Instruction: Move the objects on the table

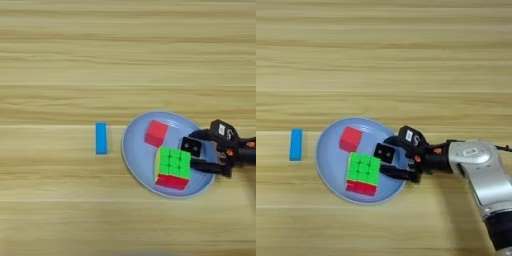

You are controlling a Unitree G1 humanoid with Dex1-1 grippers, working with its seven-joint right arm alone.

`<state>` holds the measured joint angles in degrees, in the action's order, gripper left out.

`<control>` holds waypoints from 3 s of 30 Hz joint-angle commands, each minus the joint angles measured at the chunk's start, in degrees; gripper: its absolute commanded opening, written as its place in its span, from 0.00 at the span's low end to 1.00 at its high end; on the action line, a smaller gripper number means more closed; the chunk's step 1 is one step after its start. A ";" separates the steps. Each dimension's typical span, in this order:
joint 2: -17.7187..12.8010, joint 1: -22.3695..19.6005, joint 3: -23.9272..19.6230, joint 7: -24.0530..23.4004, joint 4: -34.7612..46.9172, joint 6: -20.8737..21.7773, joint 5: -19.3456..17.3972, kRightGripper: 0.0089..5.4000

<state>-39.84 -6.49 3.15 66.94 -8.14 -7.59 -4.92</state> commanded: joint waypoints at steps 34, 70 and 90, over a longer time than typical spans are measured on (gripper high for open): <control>3.22 -14.78 -5.90 -5.62 11.36 -3.77 -10.73 1.00; 22.19 -27.13 19.10 -19.71 16.50 -31.83 2.89 1.00; 27.79 -23.19 24.51 -28.01 13.24 -35.79 7.45 1.00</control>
<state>-12.70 -27.39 27.89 39.90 2.47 -44.49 2.64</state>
